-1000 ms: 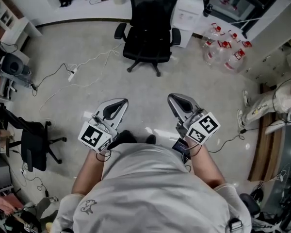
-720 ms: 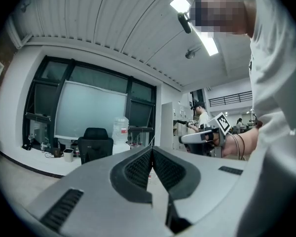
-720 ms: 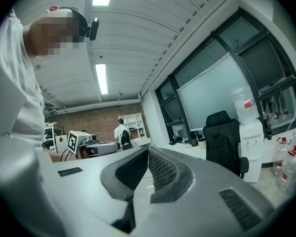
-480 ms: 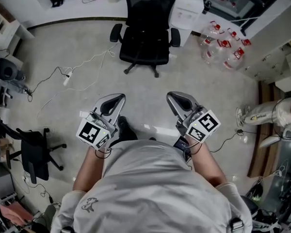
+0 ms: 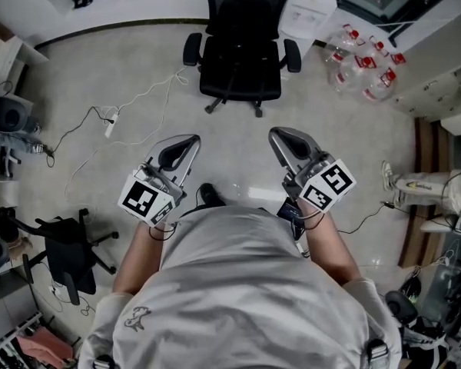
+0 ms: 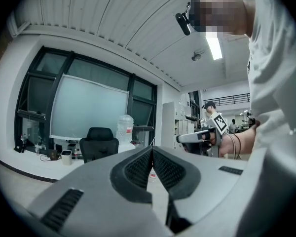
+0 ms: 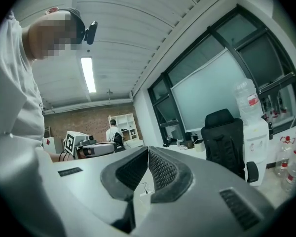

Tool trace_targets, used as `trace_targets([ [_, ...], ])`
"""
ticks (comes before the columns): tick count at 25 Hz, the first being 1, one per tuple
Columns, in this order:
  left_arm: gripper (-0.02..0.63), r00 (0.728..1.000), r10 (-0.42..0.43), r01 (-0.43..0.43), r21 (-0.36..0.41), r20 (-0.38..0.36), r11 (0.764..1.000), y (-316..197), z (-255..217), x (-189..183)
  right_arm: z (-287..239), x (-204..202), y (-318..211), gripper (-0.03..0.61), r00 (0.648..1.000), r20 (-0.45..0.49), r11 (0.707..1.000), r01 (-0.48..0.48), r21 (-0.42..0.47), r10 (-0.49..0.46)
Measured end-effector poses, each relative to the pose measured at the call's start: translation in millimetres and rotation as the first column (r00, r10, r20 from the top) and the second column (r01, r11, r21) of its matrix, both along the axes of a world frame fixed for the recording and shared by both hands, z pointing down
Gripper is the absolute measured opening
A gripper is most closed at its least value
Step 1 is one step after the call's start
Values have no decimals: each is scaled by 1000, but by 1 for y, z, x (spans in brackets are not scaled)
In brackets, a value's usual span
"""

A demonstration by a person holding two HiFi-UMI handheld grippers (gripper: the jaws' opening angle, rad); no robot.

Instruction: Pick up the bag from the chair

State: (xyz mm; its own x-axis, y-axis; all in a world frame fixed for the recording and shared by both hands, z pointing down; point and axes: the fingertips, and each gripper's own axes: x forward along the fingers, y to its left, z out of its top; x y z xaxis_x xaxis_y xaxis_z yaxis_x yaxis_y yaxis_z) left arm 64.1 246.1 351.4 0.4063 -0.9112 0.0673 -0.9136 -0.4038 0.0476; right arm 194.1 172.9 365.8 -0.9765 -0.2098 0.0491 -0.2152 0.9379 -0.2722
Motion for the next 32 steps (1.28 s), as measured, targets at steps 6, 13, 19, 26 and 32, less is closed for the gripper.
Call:
trace_targets([
  [6, 12, 999, 32, -32, -5, 10, 999, -21, 0, -43, -4, -44, -25, 34, 1000, 7, 1000, -26, 8, 26],
  [13, 12, 999, 27, -26, -34, 17, 999, -65, 10, -66, 6, -71, -75, 34, 1000, 5, 1000, -12, -5, 12],
  [19, 12, 999, -22, 23, -44, 29, 999, -128, 15, -87, 10, -97, -151, 34, 999, 5, 999, 34, 3, -34],
  [26, 12, 996, -88, 89, -33, 19, 995, -238, 9, -100, -1, -117, -269, 34, 997, 5, 996, 77, 36, -78],
  [32, 12, 993, -119, 120, -25, 24, 992, -309, 6, -102, 4, -114, -336, 34, 994, 7, 994, 109, 7, -109],
])
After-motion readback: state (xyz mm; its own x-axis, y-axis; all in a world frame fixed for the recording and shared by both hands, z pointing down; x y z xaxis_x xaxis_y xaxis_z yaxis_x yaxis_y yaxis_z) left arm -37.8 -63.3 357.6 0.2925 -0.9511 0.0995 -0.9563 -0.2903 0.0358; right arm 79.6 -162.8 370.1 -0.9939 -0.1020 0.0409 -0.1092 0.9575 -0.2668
